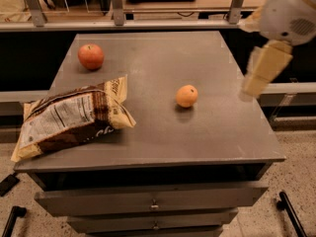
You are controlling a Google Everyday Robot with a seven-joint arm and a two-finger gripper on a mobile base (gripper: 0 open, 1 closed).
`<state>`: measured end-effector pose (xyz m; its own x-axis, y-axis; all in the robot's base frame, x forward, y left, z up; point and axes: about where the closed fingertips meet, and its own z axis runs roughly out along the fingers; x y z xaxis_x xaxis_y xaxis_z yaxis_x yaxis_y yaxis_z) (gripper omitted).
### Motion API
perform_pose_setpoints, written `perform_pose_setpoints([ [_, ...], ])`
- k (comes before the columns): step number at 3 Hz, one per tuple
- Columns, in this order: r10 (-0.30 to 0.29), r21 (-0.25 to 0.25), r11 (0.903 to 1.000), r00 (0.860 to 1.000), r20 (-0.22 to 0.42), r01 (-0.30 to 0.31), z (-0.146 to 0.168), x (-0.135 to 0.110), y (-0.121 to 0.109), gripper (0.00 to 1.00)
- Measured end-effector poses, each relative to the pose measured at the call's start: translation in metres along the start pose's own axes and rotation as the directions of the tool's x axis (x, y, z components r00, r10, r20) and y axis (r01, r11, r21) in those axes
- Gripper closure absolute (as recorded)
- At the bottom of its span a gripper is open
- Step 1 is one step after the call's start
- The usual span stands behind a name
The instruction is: Pick apple
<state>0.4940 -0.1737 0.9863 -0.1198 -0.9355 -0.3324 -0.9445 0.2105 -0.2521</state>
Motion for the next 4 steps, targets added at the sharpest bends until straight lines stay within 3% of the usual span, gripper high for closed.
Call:
perform_pose_setpoints([
  [1, -0.090, -0.053, 0.9932, 0.972, 0.216, 0.104, 0.037, -0.097, -0.060, 0.00],
  [2, -0.140, -0.067, 0.9828, 0.931, 0.337, 0.172, 0.065, -0.190, -0.094, 0.00],
  [3, -0.182, -0.013, 0.9790, 0.898, 0.400, 0.204, 0.051, -0.231, -0.111, 0.00],
  [4, -0.178, -0.004, 0.9807, 0.900, 0.398, 0.195, 0.048, -0.227, -0.114, 0.00],
])
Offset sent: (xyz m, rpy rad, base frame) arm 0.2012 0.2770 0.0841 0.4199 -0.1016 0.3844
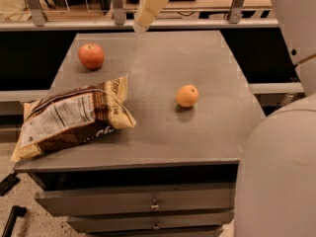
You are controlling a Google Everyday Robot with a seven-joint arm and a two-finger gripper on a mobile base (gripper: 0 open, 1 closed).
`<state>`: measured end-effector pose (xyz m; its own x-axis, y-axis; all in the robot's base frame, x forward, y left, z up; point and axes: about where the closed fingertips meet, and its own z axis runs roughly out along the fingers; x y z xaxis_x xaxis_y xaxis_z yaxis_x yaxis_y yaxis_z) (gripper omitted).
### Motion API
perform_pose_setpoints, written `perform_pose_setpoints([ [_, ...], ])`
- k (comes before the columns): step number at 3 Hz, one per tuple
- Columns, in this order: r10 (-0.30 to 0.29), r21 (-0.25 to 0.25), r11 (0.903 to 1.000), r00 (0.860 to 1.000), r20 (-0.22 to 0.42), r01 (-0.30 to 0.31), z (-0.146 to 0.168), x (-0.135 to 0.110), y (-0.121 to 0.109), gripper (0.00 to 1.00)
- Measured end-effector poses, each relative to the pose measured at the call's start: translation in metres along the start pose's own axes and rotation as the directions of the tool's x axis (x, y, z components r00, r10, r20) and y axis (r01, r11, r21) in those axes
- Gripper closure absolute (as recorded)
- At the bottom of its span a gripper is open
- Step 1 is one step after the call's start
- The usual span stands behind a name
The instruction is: Pick apple
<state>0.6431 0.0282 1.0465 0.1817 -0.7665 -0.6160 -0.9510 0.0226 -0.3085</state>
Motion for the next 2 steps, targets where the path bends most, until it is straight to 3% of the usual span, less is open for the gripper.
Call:
perform_pose_setpoints([
  [1, 0.010, 0.014, 0.9999, 1.000, -0.019, -0.009, 0.017, 0.006, -0.008, 0.00],
  [2, 0.012, 0.059, 0.9982, 1.000, 0.002, -0.012, 0.052, 0.022, -0.030, 0.00],
])
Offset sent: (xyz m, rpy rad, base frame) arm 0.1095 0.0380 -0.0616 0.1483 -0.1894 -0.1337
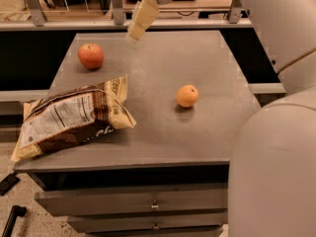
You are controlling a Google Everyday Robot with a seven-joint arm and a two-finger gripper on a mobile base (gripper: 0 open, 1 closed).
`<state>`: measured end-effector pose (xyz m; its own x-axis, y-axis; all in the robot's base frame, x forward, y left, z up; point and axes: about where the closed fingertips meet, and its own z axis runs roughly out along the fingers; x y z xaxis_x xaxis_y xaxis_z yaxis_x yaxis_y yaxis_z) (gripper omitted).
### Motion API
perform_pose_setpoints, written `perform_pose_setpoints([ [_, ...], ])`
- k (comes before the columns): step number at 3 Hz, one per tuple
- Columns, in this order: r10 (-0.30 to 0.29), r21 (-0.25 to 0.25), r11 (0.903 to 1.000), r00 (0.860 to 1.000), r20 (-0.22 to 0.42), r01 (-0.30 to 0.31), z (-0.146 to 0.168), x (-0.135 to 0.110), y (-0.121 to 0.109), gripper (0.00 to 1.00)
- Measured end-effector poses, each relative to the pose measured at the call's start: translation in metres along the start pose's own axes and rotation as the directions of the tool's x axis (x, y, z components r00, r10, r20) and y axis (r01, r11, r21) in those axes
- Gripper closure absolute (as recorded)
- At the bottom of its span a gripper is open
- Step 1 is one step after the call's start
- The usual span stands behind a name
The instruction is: Pick apple
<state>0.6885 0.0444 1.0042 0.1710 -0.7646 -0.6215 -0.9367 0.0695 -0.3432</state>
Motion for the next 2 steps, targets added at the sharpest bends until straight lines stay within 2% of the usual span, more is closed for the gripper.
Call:
perform_pose_setpoints([
  [1, 0.010, 0.046, 0.9988, 0.993, 0.116, -0.015, 0.054, -0.005, -0.031, 0.00],
  [2, 0.046, 0.007, 0.9988, 0.979, 0.200, -0.048, 0.112, -0.012, -0.044, 0.00],
])
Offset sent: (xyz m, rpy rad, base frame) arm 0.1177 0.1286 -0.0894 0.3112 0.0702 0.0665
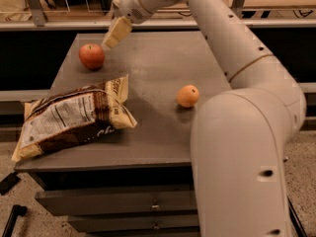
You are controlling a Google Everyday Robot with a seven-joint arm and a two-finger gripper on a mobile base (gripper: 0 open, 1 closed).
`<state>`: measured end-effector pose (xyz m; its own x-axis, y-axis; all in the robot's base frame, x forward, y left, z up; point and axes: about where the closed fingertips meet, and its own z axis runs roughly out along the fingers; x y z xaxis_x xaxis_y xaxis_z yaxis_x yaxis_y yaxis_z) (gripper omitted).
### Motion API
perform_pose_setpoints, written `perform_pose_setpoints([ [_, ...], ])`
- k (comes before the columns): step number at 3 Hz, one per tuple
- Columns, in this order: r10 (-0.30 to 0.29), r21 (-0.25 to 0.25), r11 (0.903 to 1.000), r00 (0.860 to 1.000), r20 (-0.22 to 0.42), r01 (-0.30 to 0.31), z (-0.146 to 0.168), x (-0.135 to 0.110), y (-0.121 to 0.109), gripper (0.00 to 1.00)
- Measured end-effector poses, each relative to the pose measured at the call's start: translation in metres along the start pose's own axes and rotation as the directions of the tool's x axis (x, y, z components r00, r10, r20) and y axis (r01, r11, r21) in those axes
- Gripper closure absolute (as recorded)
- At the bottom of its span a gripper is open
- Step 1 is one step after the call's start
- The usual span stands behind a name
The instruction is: Pick apple
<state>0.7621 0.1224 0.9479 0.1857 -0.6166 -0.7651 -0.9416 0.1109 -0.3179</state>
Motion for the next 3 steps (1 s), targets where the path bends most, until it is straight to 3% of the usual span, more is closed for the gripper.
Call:
perform_pose_setpoints([
  [1, 0.014, -0.010, 0.9998, 1.000, 0.016, -0.014, 0.016, 0.006, -0.004, 0.00],
  [2, 0.065, -0.064, 0.9961, 0.995, 0.078, -0.060, 0.025, 0.008, 0.007, 0.00],
  [3, 0.153, -0.169, 0.9782, 0.969, 0.196, -0.120, 0.048, 0.001, 0.030, 0.00],
])
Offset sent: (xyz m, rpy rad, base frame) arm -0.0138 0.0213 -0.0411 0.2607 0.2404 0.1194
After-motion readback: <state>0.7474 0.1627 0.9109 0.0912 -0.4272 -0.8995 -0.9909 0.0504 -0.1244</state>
